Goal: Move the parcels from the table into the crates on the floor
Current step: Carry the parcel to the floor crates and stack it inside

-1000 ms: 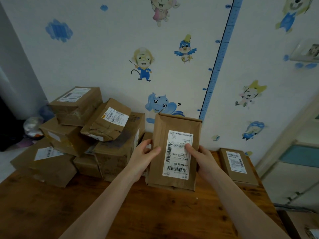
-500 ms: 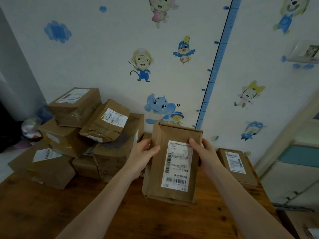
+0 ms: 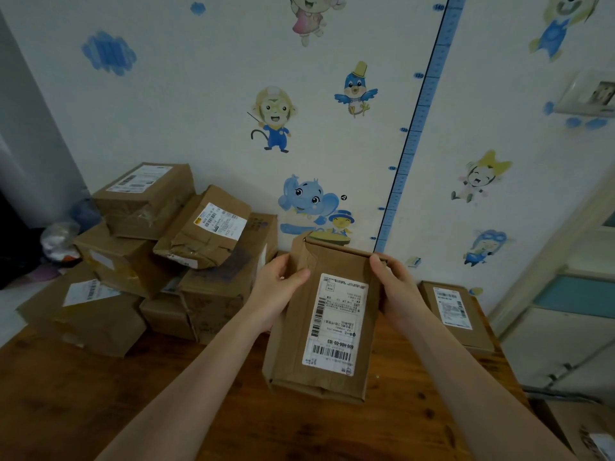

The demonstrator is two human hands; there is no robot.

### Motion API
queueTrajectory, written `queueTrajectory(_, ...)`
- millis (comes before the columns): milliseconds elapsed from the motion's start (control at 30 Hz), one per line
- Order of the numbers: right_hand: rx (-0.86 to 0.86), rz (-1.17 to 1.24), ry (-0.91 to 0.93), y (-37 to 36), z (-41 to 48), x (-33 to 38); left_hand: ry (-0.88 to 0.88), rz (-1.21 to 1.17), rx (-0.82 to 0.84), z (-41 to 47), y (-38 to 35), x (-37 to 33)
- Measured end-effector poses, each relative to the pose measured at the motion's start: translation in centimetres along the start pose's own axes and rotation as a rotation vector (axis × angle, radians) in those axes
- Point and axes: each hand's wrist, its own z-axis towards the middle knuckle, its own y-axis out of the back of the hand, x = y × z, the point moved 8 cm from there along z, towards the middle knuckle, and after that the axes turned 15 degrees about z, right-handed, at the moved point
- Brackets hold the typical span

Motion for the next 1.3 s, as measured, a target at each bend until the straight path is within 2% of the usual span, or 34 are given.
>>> queueTrajectory(300, 0.006, -0.088, 0.011, 0.1, 0.0, -0.2, -0.059, 0.095, -0.042, 0.0, 0.3, -0.1)
queueTrajectory(433, 0.047, -0.153, -0.038, 0.0, -0.1, -0.7, -0.046, 0.098, -0.012, 0.1, 0.1, 0.2)
queueTrajectory(533, 0.085, -0.227, -0.027, -0.4, -0.3, -0.8, -0.065, 0.188, -0.021, 0.3, 0.0, 0.3)
queueTrajectory(700, 0.078, -0.181, -0.081, -0.9, -0.5, -1.2, -0.103, 0.235, -0.065, 0.5, 0.3, 0.1)
queueTrajectory(800, 0.089, -0.163, -0.103, -1.4, -0.8, -1.3, -0.105, 0.174, -0.041, 0.2, -0.1, -0.6)
queueTrajectory(1033, 0.143, -0.225, -0.114, -1.9, -0.9, -1.6, 0.035, 0.114, -0.035, 0.9, -0.3, 0.6)
queueTrajectory(1300, 0.201, -0.2, -0.082, -2.7, -1.6, -2.2, 0.018, 0.052, -0.062, 1.2, 0.1, 0.3)
